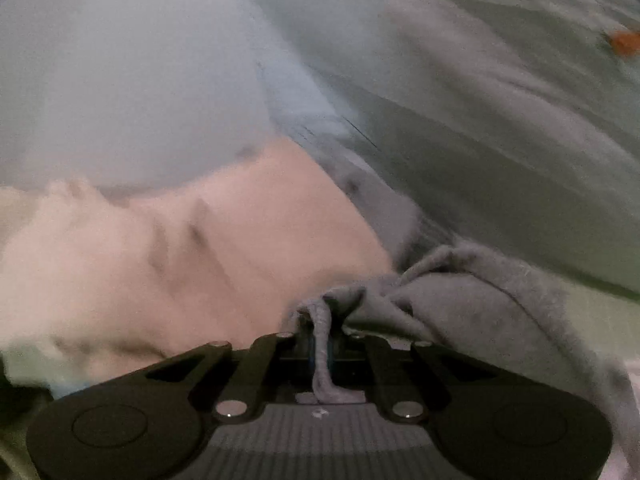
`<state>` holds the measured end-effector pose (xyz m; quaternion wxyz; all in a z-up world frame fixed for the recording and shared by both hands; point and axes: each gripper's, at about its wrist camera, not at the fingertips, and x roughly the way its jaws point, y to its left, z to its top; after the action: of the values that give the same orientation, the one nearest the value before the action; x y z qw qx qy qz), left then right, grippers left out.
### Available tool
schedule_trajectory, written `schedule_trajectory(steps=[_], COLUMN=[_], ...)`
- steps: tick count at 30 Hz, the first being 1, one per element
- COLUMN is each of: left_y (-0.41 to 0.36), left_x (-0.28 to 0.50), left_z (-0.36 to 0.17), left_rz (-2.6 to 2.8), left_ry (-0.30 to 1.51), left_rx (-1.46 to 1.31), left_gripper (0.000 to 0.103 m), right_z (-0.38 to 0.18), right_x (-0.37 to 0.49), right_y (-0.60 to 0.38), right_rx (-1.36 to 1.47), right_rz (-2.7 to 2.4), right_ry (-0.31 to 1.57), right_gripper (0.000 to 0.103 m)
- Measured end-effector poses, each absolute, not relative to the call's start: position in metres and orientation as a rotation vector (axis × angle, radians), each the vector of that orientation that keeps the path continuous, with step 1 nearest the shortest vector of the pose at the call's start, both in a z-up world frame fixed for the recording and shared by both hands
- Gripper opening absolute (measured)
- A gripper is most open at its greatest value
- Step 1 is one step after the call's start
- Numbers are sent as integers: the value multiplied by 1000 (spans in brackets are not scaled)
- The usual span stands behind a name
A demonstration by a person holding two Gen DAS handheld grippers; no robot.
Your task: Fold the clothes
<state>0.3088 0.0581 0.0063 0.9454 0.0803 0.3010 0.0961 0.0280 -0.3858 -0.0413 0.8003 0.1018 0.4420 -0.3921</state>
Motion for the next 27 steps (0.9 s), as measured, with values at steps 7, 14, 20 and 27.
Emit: schedule_trajectory(steps=[7, 14, 20, 27], left_y=[29, 37, 21, -49], left_x=[297, 264, 203, 161], left_z=[-13, 7, 11, -36], left_rz=[174, 131, -3, -215], left_ry=[646, 742, 805, 1011], left_rx=[209, -70, -272, -239], left_gripper=[10, 67, 81, 81], right_z=[-45, -38, -35, -34], right_x=[34, 29, 11, -17], right_y=[-380, -382, -383, -400], right_rx=[237, 270, 317, 385], right_rz=[-811, -785, -774, -745], right_ry=[959, 920, 884, 870], right_gripper=[79, 79, 79, 79])
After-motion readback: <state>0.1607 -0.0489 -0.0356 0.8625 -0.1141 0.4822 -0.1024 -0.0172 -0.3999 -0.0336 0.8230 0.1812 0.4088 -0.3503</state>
